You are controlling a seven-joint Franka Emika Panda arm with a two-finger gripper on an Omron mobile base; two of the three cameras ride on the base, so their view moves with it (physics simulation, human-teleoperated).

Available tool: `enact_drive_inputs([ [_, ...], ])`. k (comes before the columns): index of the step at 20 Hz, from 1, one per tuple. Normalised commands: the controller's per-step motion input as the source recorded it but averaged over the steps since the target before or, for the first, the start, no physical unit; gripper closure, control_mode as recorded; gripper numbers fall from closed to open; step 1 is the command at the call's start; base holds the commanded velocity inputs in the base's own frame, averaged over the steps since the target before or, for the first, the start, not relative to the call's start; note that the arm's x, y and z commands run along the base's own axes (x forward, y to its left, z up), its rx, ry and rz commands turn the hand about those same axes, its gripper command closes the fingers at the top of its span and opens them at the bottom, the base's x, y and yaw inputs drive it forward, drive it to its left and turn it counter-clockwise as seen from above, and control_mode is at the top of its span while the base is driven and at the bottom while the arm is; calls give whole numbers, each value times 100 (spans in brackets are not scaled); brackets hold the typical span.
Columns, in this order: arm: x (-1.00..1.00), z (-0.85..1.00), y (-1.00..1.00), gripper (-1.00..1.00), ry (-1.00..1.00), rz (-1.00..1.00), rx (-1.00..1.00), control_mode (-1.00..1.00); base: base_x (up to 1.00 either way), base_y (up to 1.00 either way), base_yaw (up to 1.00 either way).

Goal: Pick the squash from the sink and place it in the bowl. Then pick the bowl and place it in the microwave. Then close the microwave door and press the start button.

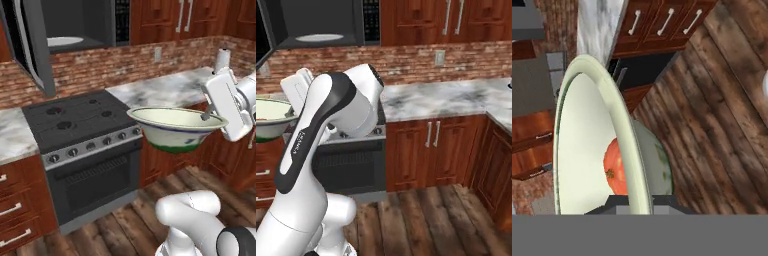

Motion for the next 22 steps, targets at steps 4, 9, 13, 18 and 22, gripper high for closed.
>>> enact_drive_inputs([
  [4,0,0,0,100,0,0,0,100,81,-29,60],
  [9,0,0,0,100,0,0,0,100,64,-18,53],
  [13,0,0,0,100,0,0,0,100,70,-17,25],
  [18,0,0,0,100,0,0,0,100,78,-15,2],
  [22,0,0,0,100,0,0,0,100,75,-9,0],
])
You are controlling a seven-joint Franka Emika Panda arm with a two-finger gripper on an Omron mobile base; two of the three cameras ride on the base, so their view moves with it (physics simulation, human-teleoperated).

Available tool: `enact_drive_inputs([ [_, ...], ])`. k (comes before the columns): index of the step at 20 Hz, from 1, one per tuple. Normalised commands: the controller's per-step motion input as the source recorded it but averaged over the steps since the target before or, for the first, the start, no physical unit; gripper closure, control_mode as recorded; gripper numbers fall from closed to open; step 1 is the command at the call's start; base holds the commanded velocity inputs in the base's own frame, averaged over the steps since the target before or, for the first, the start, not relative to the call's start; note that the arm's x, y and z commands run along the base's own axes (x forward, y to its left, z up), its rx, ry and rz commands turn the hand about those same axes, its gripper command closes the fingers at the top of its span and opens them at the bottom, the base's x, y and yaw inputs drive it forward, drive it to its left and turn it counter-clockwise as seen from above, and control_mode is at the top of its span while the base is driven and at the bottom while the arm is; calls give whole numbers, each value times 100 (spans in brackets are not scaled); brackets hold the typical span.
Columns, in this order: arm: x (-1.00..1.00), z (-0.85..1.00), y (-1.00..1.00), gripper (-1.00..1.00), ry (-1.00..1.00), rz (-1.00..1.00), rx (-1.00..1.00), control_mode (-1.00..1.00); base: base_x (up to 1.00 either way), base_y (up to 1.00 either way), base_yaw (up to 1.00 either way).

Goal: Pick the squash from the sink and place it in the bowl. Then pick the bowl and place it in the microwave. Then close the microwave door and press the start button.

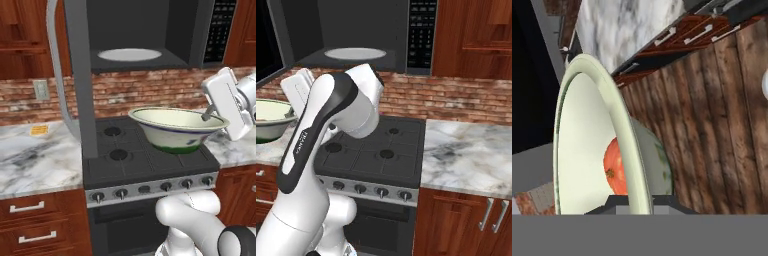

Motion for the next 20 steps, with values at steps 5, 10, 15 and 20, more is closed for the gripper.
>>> enact_drive_inputs([
  [5,0,0,0,100,0,0,0,100,64,-2,0],
  [10,0,0,0,100,0,0,0,100,-14,0,0],
  [15,-5,4,0,100,-5,0,1,-100,-19,0,0],
  [20,16,69,-1,100,-14,-12,0,-100,0,0,0],
])
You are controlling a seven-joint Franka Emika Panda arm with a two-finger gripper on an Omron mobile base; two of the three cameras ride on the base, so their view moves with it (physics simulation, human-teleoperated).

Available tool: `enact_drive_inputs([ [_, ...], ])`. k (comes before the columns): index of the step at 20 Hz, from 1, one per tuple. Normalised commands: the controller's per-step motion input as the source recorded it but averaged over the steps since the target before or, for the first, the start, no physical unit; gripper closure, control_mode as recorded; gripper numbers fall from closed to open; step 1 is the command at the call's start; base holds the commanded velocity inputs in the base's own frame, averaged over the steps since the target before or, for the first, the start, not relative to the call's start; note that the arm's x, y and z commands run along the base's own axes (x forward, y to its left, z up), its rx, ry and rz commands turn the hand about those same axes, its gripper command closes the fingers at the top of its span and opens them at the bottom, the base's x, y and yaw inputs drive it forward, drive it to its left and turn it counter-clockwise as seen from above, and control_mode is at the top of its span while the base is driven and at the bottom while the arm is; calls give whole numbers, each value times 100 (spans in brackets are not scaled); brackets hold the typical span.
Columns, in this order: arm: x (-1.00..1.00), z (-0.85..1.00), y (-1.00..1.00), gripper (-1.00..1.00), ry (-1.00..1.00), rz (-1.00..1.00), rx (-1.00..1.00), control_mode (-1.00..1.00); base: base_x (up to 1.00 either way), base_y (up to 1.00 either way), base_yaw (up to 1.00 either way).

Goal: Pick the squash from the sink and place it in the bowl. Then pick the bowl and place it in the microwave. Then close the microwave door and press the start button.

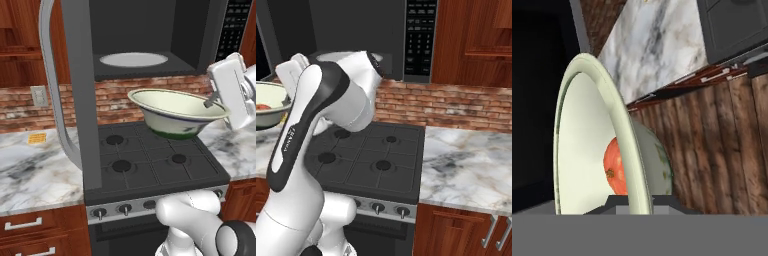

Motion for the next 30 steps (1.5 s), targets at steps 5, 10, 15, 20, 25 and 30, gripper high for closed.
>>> enact_drive_inputs([
  [5,59,90,-30,100,-11,-28,0,-100,0,0,0],
  [10,99,15,-72,100,0,-33,-1,-100,0,0,0],
  [15,90,24,-35,100,-15,-30,-8,-100,0,0,0],
  [20,100,8,1,100,-5,-26,-13,-100,0,0,0],
  [25,100,-2,1,100,0,-20,-8,-100,0,0,0],
  [30,90,-5,28,100,0,-13,-2,-100,0,0,0],
])
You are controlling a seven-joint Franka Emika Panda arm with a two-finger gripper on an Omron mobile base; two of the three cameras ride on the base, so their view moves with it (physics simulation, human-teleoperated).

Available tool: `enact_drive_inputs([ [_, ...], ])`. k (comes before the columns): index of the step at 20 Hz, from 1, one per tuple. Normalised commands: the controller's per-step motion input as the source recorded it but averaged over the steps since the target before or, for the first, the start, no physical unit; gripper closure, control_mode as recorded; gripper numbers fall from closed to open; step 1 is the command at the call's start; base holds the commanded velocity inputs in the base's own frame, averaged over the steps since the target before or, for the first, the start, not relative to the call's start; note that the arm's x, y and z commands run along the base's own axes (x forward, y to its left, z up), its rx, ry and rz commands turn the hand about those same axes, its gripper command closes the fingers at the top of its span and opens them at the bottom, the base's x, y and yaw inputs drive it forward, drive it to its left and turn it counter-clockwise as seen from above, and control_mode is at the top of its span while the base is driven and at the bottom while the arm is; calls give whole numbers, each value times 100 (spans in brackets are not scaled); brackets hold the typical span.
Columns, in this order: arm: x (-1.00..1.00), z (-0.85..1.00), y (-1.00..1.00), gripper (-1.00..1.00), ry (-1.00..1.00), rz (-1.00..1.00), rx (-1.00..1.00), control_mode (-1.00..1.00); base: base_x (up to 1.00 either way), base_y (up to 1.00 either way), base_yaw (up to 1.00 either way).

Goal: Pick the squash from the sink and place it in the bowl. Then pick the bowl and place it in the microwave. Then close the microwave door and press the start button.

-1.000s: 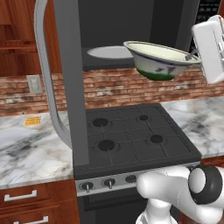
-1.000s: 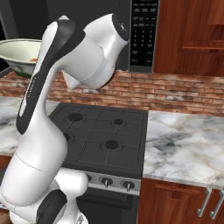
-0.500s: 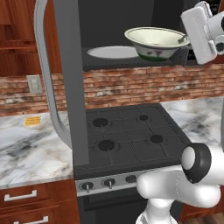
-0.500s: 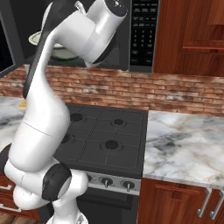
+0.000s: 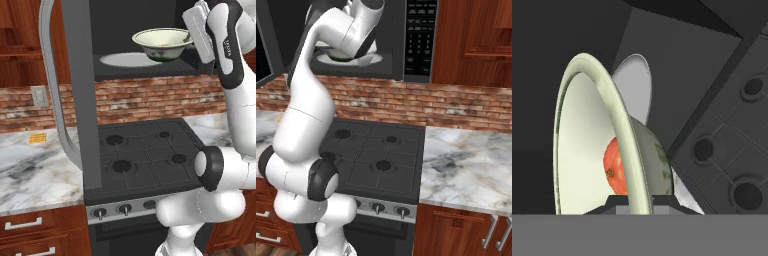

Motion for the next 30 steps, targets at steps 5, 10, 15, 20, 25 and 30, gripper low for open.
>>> enact_drive_inputs([
  [5,74,-25,47,100,0,-8,0,-100,0,0,0],
  [10,78,-17,40,100,1,-9,0,-100,0,0,0],
  [15,60,-24,19,100,2,-10,0,-100,0,0,0],
  [20,53,-22,4,100,3,-15,0,-100,0,0,0],
  [25,29,-14,0,-100,2,-14,0,-100,0,0,0],
  [30,-36,13,0,-100,-3,-7,1,-100,0,0,0],
])
